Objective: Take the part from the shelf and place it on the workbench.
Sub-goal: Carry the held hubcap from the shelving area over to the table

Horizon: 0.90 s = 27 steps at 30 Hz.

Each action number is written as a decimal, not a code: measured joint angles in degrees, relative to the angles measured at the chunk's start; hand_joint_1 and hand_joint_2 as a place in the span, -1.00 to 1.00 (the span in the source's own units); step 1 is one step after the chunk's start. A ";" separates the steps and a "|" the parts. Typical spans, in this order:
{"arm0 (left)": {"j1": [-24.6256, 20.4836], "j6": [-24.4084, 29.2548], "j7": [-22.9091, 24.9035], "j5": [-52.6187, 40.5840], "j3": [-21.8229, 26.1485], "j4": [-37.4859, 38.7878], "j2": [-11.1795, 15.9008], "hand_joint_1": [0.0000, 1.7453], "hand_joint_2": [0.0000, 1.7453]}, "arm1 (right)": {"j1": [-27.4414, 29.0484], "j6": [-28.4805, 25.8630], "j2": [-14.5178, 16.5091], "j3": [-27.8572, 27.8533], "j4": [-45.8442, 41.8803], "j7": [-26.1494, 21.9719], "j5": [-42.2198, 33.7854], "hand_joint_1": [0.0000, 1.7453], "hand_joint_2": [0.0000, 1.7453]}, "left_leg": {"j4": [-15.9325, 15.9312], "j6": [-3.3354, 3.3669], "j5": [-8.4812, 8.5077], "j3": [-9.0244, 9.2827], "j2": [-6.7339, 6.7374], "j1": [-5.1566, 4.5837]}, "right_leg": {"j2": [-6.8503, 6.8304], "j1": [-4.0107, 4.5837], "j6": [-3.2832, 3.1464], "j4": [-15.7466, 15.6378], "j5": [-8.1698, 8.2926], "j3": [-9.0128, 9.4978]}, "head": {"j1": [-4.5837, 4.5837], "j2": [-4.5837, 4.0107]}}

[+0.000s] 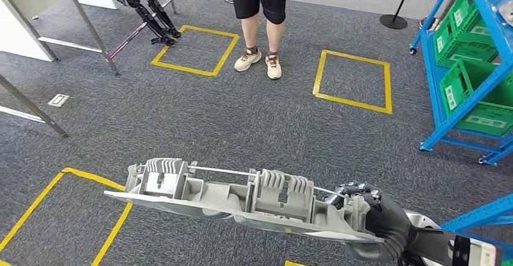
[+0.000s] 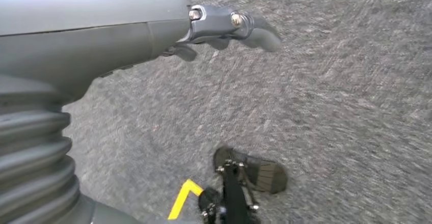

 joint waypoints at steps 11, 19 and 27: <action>-0.41 -0.75 -1.23 0.80 0.91 -0.04 0.09 -1.00 1.00 | -2.11 0.05 0.17 1.57 1.46 -0.69 -0.66 1.00 1.00 | -0.24 1.56 1.08 -0.47 -8.50 0.42 | 9.23 -0.80 1.12 9.22 -2.28 -4.76 | 0.67 0.00; -0.01 -0.83 -1.32 0.82 0.98 0.04 -0.23 -1.00 1.00 | -2.48 0.05 0.22 1.67 1.74 -1.00 -1.08 1.00 1.00 | 2.55 -1.05 0.27 -3.12 -9.41 0.47 | 9.71 -0.80 -0.59 -1.12 1.30 -0.52 | 0.54 0.00; -0.27 -0.91 -1.70 0.98 1.08 0.04 -0.50 -1.00 1.00 | -2.30 0.21 0.22 1.86 2.11 -0.95 -1.08 1.00 1.00 | 4.80 -1.50 -1.04 -2.25 -1.35 0.54 | 2.76 -0.32 -0.70 -0.70 0.74 -0.40 | 0.00 0.00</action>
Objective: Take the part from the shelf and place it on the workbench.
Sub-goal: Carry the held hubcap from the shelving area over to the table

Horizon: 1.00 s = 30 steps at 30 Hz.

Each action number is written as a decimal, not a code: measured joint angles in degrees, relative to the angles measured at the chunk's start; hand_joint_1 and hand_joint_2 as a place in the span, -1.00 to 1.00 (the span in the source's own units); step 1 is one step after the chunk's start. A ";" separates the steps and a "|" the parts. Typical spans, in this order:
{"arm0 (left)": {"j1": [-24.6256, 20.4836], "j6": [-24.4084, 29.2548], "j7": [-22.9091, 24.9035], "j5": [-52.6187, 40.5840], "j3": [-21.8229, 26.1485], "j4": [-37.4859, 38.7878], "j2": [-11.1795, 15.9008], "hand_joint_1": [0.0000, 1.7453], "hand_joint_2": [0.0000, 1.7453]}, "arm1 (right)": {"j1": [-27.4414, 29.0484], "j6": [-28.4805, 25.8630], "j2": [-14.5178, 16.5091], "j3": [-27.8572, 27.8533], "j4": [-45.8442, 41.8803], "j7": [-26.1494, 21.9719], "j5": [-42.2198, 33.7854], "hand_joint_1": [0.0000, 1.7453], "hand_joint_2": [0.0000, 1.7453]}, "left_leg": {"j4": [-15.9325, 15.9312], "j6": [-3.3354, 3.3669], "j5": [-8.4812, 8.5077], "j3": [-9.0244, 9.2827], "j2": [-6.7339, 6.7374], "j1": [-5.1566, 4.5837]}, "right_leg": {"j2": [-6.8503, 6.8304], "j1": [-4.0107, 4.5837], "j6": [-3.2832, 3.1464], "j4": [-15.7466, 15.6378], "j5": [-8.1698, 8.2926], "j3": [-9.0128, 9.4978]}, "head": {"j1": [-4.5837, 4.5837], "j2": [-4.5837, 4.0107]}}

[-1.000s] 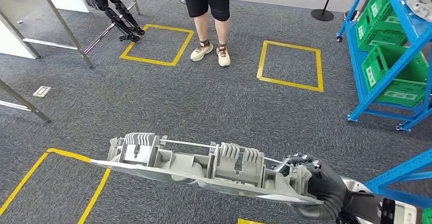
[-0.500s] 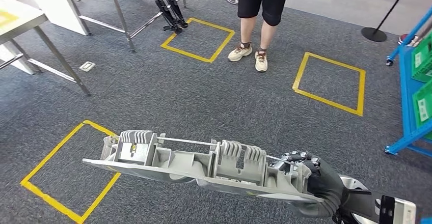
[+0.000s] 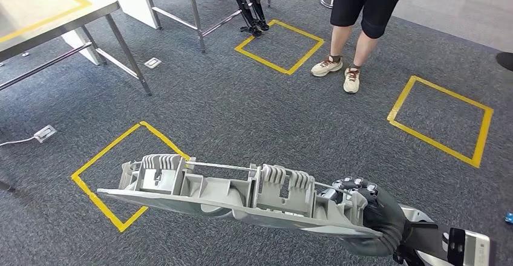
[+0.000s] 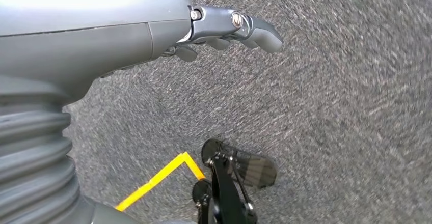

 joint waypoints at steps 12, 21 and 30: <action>-0.20 -0.38 -0.40 0.72 0.70 -0.02 -0.42 -1.00 1.00 | 0.13 0.19 -0.02 -0.24 0.04 0.09 -0.21 1.00 1.00 | -5.14 3.20 2.38 1.46 -4.72 0.21 | 5.18 -0.36 2.95 17.02 -8.07 -7.46 | 0.80 0.00; 0.05 -0.50 -0.38 0.69 0.77 0.01 -0.75 -1.00 1.00 | -0.40 0.30 0.19 -0.22 0.04 1.04 -0.07 1.00 1.00 | -5.25 0.59 3.51 0.15 -9.94 0.42 | 8.07 -0.47 0.77 -0.03 0.07 -0.06 | 1.13 0.00; -0.07 -1.05 -0.37 -0.03 0.81 0.00 -0.86 -1.00 1.00 | 0.00 0.54 0.70 -0.26 0.07 2.01 -0.52 1.00 1.00 | 2.45 0.04 -0.84 -1.47 -0.42 0.03 | 0.14 -0.17 -0.16 -0.29 0.10 0.03 | 0.11 0.00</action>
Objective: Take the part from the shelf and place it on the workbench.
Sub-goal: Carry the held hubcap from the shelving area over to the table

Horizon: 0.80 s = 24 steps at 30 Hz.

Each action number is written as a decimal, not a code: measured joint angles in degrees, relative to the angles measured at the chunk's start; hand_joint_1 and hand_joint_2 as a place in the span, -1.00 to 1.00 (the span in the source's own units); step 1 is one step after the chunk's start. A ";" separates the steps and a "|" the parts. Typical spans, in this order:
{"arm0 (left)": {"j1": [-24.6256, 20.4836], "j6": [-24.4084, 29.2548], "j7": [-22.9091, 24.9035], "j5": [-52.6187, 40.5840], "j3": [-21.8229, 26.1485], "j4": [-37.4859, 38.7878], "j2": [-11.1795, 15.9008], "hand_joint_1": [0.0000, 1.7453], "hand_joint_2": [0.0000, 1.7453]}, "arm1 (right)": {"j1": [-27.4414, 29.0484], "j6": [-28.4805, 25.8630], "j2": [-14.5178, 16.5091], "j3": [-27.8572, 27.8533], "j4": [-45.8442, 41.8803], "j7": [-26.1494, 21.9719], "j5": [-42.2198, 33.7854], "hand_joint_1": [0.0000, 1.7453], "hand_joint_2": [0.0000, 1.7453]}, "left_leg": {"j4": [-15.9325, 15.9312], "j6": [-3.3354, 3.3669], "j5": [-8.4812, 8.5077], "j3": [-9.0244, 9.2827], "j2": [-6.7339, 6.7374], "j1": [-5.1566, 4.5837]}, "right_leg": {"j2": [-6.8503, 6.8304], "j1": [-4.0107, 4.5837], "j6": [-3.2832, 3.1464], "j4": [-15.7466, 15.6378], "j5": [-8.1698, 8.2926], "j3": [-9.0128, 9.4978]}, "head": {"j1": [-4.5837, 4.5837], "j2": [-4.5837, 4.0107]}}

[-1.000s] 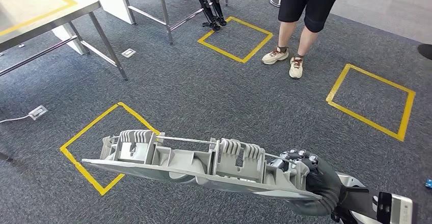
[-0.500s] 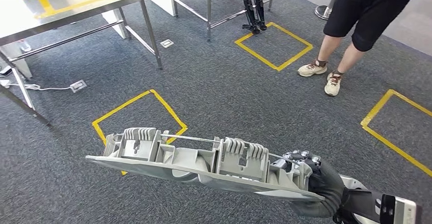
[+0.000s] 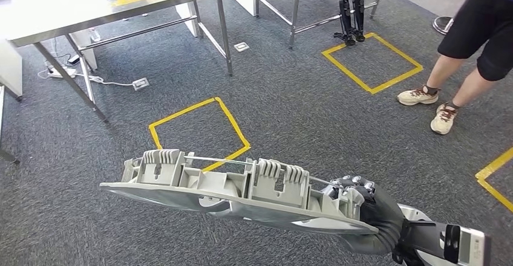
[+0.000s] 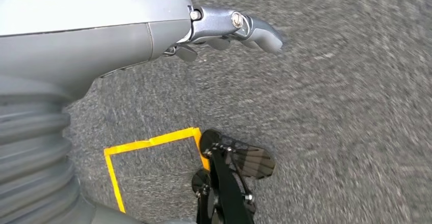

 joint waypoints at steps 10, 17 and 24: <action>-0.26 -1.24 -0.79 -0.12 0.00 0.01 -0.27 -1.00 1.00 | 0.30 0.07 0.01 -0.15 0.07 -0.93 0.20 1.00 1.00 | -7.69 3.41 2.73 3.42 -1.76 0.19 | 4.38 -0.16 3.09 10.85 -6.97 -3.88 | 0.77 0.00; -0.08 -1.67 -1.79 -0.12 0.00 0.01 -0.55 -1.00 1.00 | 0.34 0.00 0.15 -0.09 0.55 -1.25 1.02 1.00 1.00 | -7.45 2.92 2.94 3.39 -6.66 0.06 | 5.92 -0.19 2.23 3.00 -0.59 -1.21 | 1.43 0.00; -0.03 -1.67 -2.02 -0.28 0.00 -0.01 -0.22 -1.00 1.00 | -0.46 -0.15 1.03 0.00 0.64 -1.67 0.97 1.00 1.00 | -8.83 3.06 3.42 3.85 -6.53 -0.27 | 6.49 -0.28 1.71 -0.59 0.58 -0.24 | 1.12 0.00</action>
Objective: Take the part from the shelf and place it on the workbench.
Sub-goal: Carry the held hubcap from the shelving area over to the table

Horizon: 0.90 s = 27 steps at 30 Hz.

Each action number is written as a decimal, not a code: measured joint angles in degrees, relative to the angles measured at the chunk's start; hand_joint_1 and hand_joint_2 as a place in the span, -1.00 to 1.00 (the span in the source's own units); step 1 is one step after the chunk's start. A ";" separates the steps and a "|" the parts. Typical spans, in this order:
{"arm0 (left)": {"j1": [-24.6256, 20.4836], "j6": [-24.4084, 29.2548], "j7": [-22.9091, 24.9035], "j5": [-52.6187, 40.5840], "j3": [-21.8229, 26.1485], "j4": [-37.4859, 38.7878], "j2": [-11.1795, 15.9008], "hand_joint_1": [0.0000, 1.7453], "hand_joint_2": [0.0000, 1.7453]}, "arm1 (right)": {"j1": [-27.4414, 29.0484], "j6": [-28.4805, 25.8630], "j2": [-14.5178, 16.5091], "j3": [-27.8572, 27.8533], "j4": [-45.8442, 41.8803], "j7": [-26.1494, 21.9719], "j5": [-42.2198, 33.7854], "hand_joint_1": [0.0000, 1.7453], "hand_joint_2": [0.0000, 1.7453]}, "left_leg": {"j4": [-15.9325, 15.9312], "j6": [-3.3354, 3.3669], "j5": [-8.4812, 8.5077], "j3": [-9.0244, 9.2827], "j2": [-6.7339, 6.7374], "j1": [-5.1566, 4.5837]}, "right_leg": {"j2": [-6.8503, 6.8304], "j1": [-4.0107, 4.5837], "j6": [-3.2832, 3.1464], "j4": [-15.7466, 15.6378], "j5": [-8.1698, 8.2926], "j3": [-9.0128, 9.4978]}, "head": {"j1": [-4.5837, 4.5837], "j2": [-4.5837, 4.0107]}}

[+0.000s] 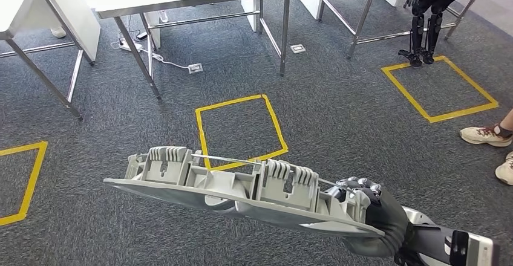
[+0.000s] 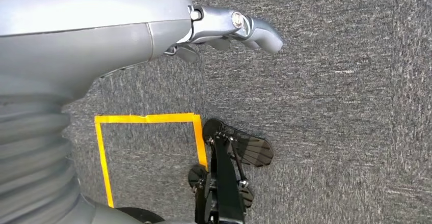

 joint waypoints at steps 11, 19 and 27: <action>0.08 -0.01 -0.06 -0.03 0.00 -0.06 -0.27 -1.00 1.00 | 0.31 -0.28 0.43 0.05 0.24 0.07 -0.14 1.00 1.00 | -1.53 -3.95 0.36 1.23 0.92 3.81 | -0.38 -3.10 4.70 3.97 -1.55 -1.57 | 0.45 0.00; 0.04 -0.09 -0.43 -0.09 0.00 -0.05 -0.07 -1.00 1.00 | -0.24 -0.22 0.82 0.13 0.45 0.08 -0.39 1.00 1.00 | 6.37 -5.26 -4.49 -2.33 4.03 3.76 | -1.08 -2.13 -0.34 3.29 -1.51 -1.42 | -0.92 0.00; 0.00 -0.09 -0.43 -0.10 0.00 0.00 -0.05 -1.00 1.00 | -0.96 -0.21 0.99 0.11 0.47 0.19 -0.70 1.00 1.00 | 5.68 -0.40 -2.32 -2.20 5.37 0.03 | -2.67 0.27 -1.47 3.25 -2.50 -0.35 | -1.38 0.00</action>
